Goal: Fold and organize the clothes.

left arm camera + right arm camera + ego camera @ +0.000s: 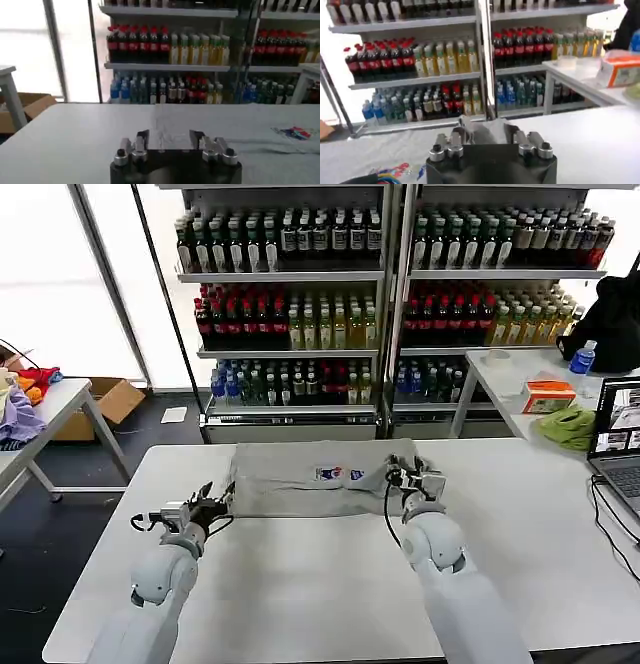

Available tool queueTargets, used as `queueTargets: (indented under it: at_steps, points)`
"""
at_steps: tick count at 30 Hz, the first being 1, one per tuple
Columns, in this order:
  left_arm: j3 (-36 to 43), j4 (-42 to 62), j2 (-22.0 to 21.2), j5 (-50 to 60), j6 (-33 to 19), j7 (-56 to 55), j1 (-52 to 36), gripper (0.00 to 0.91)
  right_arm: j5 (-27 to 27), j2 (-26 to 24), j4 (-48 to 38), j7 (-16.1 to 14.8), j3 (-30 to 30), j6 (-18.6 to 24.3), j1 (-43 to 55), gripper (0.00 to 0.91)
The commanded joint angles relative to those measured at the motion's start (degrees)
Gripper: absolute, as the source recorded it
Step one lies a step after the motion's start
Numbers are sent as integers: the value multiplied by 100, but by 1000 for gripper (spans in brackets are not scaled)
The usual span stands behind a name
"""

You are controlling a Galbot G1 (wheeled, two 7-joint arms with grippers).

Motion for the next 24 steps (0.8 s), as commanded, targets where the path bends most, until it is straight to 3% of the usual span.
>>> queueTargets:
  at_steps: [1, 6, 8, 11, 16, 24]
  points:
    - [-34, -261, 48, -76, 140, -35, 182, 907, 542, 105, 51, 446, 15, 22, 50, 907]
    - [-27, -336, 84, -76, 165, -38, 281, 907, 778, 249, -105, 666, 20, 290, 236, 907]
    - [-34, -372, 119, -80, 174, -35, 328, 907, 958, 367, -208, 864, 61, 267, 354, 907]
    - [-81, -439, 177, -107, 191, -36, 387, 907, 964, 290, -40, 901, 47, 130, 280, 907]
    - [-108, -494, 197, -183, 200, -39, 403, 907, 528, -233, 625, 916, -32, -437, -273, 907]
    - [-56, -460, 183, -179, 165, -89, 354, 907, 153, -1087, 1033, 673, 120, -446, -1132, 907]
